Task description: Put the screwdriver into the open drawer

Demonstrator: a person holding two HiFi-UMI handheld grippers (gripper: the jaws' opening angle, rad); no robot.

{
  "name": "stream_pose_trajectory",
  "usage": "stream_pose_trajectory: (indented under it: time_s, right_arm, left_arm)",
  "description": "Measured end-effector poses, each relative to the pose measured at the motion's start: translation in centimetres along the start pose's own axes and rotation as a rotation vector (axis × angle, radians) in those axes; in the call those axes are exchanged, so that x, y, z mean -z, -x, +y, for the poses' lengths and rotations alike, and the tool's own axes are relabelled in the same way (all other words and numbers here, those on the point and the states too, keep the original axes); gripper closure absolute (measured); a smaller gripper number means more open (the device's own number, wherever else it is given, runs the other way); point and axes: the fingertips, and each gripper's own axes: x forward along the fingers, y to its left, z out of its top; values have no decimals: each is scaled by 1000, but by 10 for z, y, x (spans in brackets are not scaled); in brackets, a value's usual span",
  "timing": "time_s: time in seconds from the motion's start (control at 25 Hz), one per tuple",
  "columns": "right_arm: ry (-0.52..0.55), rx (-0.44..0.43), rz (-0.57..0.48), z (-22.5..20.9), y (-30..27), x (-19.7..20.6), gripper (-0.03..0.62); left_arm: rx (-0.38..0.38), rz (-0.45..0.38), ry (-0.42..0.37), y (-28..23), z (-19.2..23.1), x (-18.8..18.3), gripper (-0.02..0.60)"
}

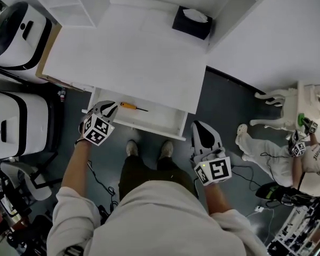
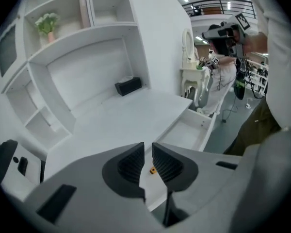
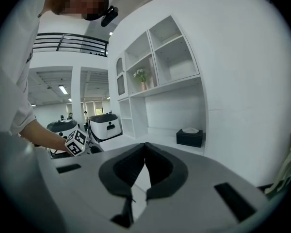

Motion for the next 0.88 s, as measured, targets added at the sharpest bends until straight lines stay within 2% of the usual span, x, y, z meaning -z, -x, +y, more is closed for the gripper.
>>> stream_pose_trajectory:
  time_s: [0.48, 0.88]
  right_arm:
    - [30, -114, -47, 30, -3, -23, 589]
    - [48, -190, -72, 53, -3, -32, 589]
  left_arm:
    - [-134, -225, 208, 91, -5, -60, 545]
    - [-251, -388, 336, 162, -19, -84, 575]
